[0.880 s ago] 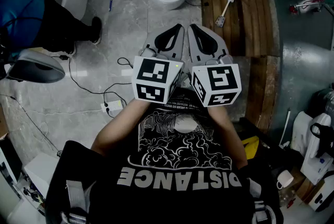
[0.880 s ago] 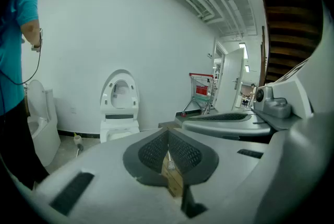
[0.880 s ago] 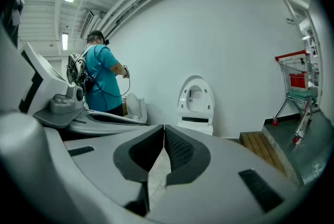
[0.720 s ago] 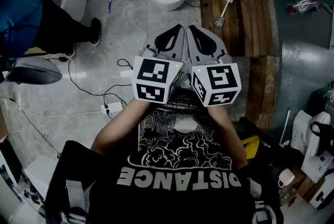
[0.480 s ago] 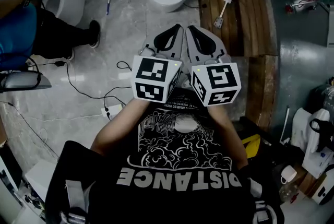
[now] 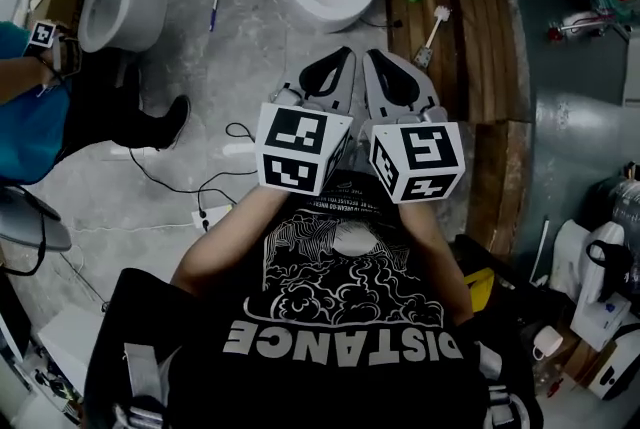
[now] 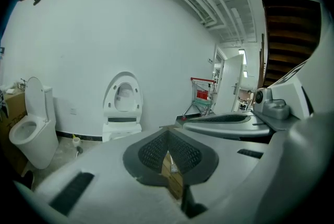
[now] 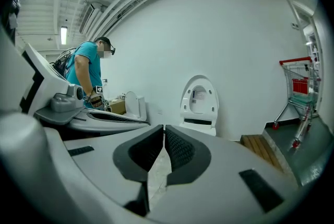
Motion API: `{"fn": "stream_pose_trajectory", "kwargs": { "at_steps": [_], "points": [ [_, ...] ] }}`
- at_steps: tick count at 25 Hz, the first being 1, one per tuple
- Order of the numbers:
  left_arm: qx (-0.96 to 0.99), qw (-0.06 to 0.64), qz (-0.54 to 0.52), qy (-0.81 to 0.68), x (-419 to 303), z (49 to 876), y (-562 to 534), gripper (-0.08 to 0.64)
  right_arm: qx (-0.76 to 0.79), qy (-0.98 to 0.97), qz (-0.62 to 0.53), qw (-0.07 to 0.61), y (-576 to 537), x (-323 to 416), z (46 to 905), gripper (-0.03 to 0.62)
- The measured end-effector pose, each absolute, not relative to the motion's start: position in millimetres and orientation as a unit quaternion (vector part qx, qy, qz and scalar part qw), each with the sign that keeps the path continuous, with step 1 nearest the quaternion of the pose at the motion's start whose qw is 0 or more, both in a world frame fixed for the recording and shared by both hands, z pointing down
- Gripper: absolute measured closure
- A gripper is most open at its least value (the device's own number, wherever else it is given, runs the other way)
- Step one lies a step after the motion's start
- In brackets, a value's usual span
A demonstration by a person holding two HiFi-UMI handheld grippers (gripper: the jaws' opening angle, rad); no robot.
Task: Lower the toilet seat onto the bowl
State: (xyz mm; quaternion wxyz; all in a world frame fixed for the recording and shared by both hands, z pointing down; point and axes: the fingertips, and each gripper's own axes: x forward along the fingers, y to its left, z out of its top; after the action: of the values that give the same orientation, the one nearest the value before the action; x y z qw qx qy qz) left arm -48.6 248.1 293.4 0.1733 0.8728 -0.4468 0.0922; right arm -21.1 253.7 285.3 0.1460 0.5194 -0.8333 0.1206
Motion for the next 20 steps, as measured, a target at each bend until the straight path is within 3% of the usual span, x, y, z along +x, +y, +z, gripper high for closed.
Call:
{"fn": "stream_pose_trajectory", "kwargs": {
  "at_steps": [20],
  "points": [
    [0.844, 0.179, 0.120, -0.490, 6, 309, 130, 0.548, 0.466, -0.862, 0.145, 0.137, 126, 32, 303, 0.571]
  ]
}}
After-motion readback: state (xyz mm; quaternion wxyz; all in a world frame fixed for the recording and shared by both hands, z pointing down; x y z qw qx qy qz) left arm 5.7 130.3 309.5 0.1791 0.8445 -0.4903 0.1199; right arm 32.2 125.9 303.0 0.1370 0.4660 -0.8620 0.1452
